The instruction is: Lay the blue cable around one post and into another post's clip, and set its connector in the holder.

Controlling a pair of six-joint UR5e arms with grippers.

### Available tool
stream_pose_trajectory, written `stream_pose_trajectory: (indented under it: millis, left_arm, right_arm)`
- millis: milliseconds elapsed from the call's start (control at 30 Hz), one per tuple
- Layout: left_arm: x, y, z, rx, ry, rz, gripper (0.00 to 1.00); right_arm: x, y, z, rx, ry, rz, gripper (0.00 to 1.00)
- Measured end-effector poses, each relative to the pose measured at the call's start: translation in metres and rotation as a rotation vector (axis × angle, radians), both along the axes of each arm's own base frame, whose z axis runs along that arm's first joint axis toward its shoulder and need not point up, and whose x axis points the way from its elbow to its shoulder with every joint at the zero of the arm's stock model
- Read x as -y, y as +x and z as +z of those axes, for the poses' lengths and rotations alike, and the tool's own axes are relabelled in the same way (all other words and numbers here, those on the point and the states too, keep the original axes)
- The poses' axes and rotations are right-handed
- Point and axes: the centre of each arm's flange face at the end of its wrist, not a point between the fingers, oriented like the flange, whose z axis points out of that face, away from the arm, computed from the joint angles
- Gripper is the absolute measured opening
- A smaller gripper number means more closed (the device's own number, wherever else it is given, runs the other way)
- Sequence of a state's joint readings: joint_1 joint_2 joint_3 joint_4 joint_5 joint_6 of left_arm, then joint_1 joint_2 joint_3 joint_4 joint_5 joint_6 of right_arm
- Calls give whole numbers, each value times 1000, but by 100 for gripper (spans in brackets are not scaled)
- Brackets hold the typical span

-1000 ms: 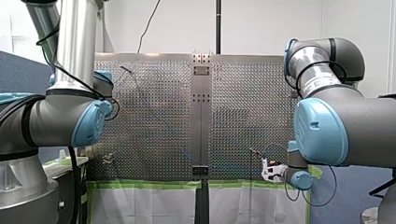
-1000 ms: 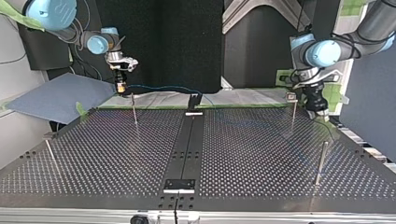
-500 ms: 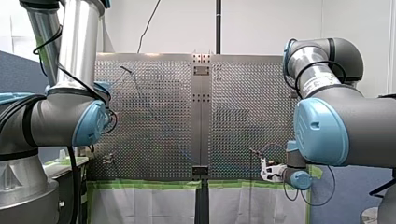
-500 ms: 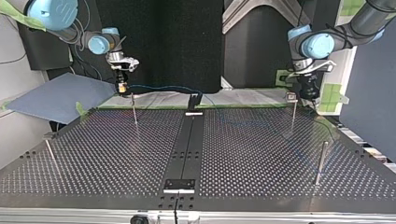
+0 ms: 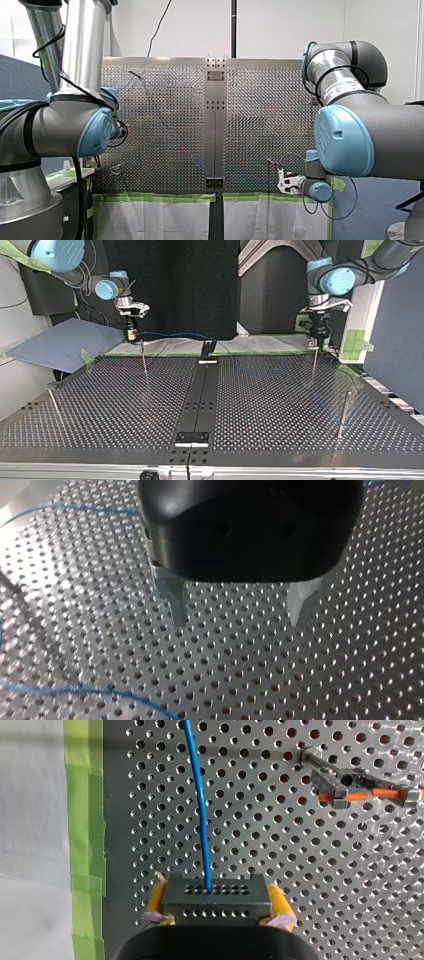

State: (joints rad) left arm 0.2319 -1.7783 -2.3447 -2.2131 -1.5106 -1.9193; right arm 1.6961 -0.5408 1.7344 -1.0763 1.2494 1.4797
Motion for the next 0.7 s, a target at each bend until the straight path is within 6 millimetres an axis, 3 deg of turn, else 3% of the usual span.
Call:
stream_pose_trajectory:
  millis: [367,700]
  left_arm:
    - [1,-14,24,-4,-46,13,100]
    - [-2,1,74,66,-59,2,100]
  right_arm:
    - [-1,1,0,1,1,2,0]
    - [-1,2,0,3,1,2,0]
